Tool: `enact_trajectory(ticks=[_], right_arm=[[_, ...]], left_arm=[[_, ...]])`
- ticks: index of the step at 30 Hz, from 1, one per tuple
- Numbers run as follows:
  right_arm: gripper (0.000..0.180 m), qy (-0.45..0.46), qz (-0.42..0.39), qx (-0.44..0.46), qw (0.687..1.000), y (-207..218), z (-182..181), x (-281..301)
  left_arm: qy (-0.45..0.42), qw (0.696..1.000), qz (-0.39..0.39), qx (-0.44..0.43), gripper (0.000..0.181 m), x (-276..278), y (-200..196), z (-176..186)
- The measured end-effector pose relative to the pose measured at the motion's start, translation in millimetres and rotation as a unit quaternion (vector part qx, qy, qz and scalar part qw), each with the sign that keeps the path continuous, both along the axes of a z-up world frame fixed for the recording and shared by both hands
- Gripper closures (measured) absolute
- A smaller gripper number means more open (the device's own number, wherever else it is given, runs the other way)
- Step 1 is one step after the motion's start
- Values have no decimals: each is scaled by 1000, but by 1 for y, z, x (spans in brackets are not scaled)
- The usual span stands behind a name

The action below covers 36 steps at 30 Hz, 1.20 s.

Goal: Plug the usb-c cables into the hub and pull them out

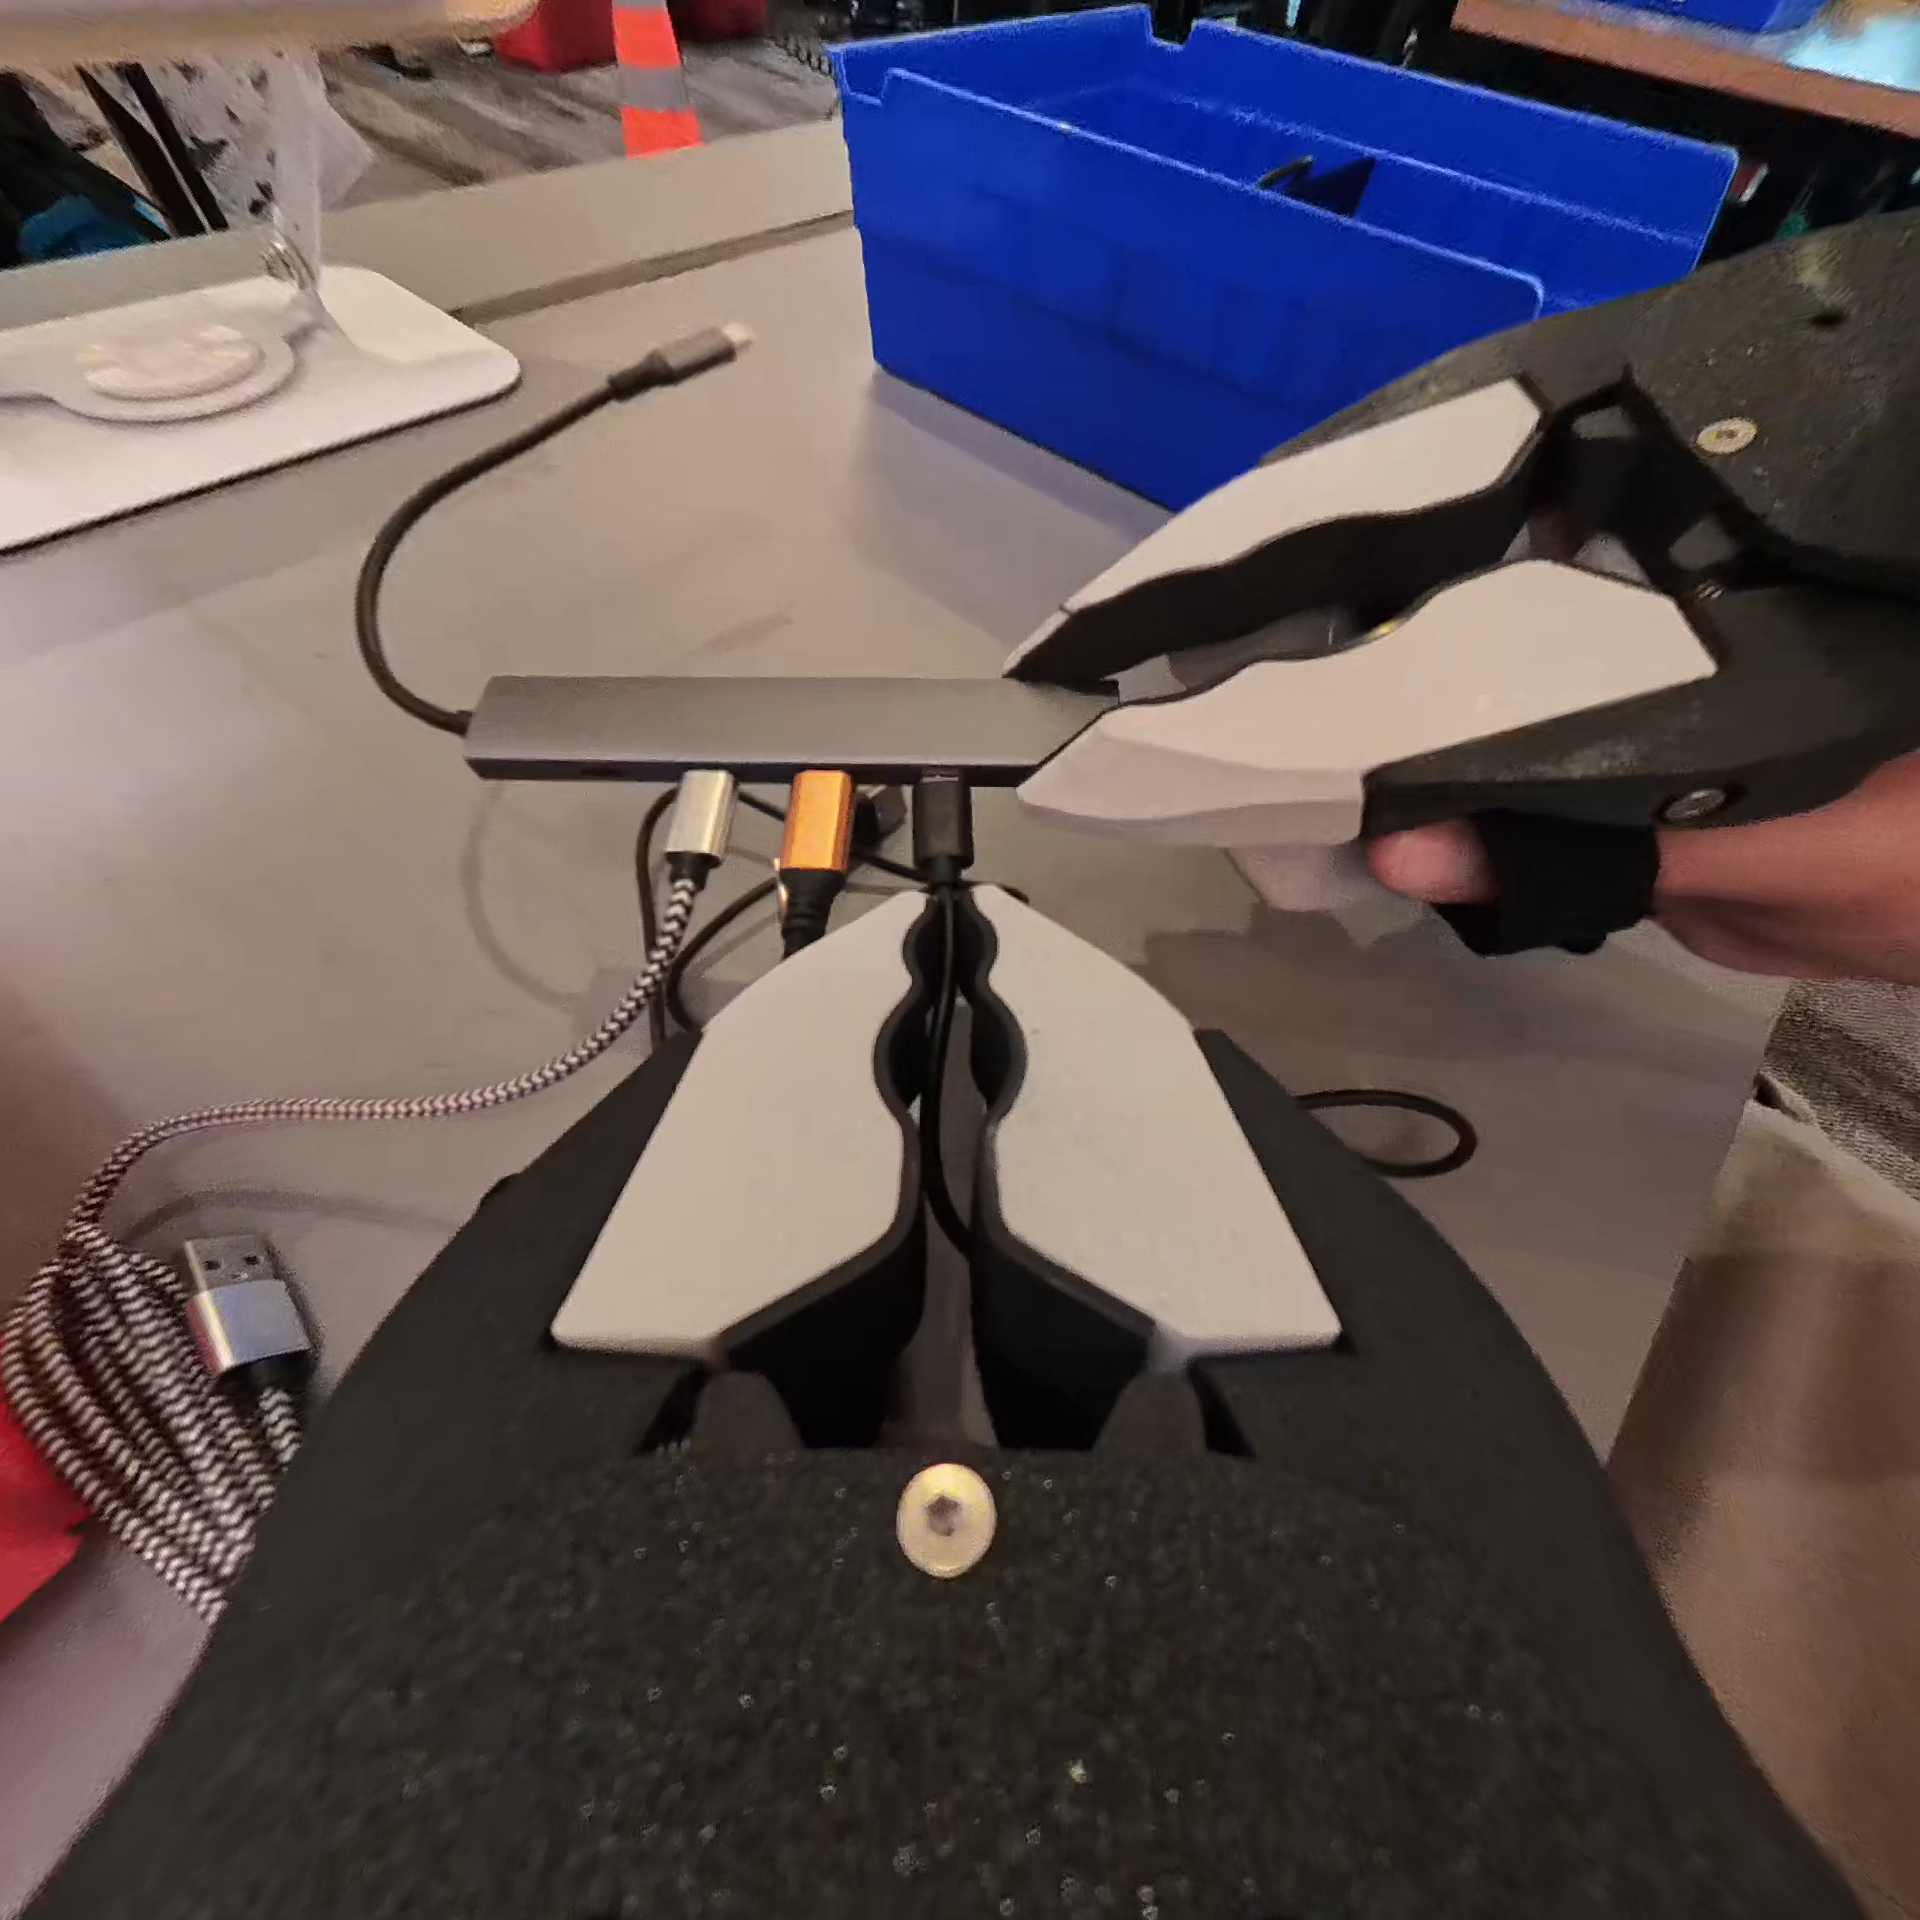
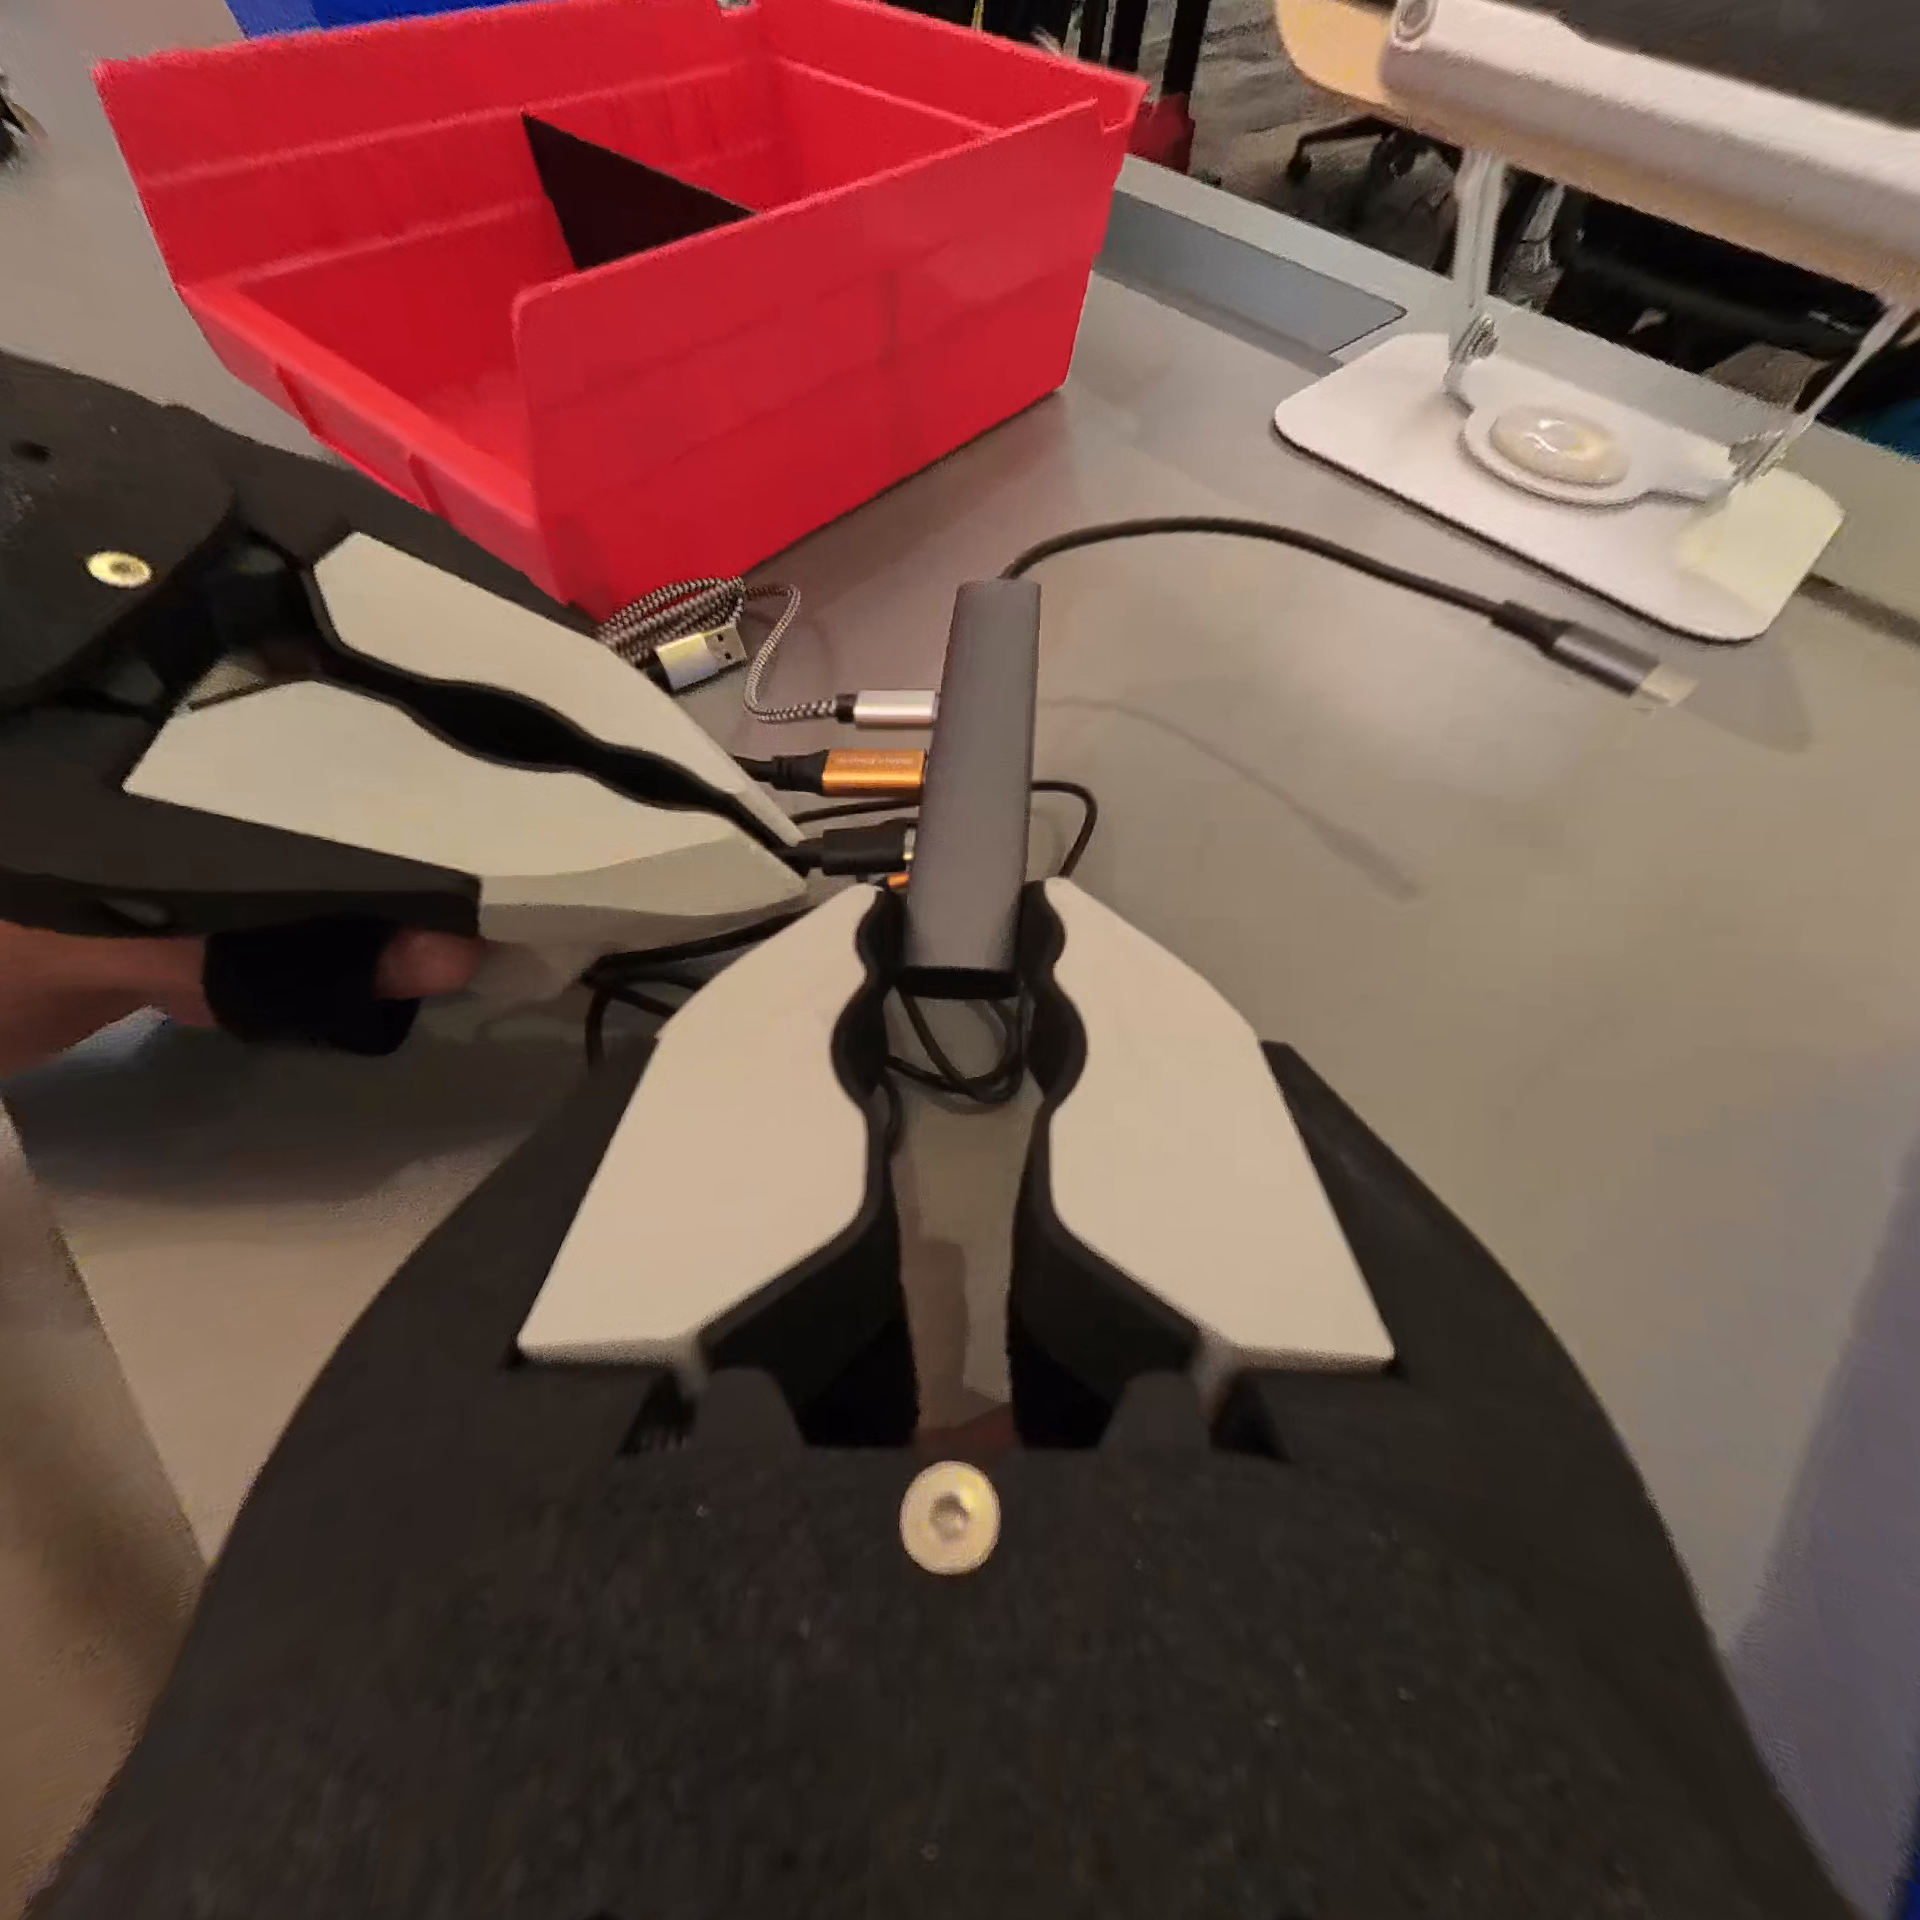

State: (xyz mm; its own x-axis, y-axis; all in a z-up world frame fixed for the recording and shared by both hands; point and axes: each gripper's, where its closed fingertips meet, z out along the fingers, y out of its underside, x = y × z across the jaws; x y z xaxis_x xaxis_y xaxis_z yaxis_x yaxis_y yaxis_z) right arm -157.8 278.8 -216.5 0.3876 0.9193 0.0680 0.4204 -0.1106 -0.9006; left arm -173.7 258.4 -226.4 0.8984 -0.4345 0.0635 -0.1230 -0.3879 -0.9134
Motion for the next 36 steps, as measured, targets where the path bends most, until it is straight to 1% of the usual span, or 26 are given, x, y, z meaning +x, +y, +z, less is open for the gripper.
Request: enact_trajectory(ticks=[3,12,18,23,26,29,34,35,36], right_arm=[[157,-17,2,22,1000,0,-4,3],[157,-33,34,23,999,0,-9,6],[157,-25,30,4,999,0,-12,6],[157,-15,29,16,999,1,-5,5],[157,-30,29,17,999,1,-11,6],[157,-27,27,12,999,2,-11,7],[157,-30,17,39,999,4,-6,6],[157,-29,12,50,998,5,-2,6],[157,-34,4,66,997,8,2,8]], left_arm=[[-6,1000,-1,3,181,0,1,2],[10,1000,-15,1,180,3,-1,-1],[14,1000,-15,-1,180,3,-1,-3],[32,999,-16,-1,180,5,0,-5],[21,1000,-14,-5,180,3,1,-5],[29,999,-20,-5,180,5,0,-6],[2,1000,-16,-14,179,5,0,-3],[-7,1000,-15,-12,177,4,-3,2],[-18,1000,-12,-6,168,2,-8,10]])
